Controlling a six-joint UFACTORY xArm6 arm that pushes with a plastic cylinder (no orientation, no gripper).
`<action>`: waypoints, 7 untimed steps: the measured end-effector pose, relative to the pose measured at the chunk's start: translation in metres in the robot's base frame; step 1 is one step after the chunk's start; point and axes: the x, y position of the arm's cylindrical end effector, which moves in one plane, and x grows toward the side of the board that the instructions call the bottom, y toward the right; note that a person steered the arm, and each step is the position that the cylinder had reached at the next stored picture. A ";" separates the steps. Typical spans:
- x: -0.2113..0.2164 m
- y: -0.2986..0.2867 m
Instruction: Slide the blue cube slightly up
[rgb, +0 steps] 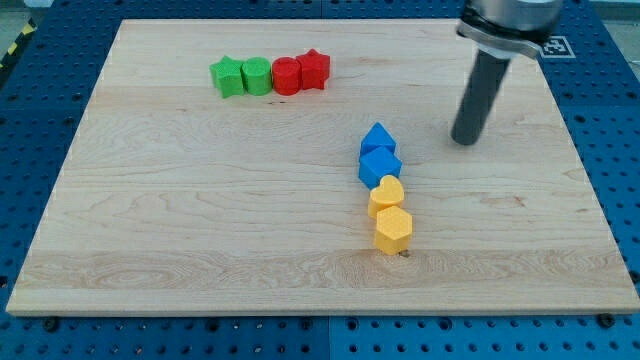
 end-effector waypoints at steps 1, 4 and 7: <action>0.048 0.026; 0.087 -0.060; 0.083 -0.115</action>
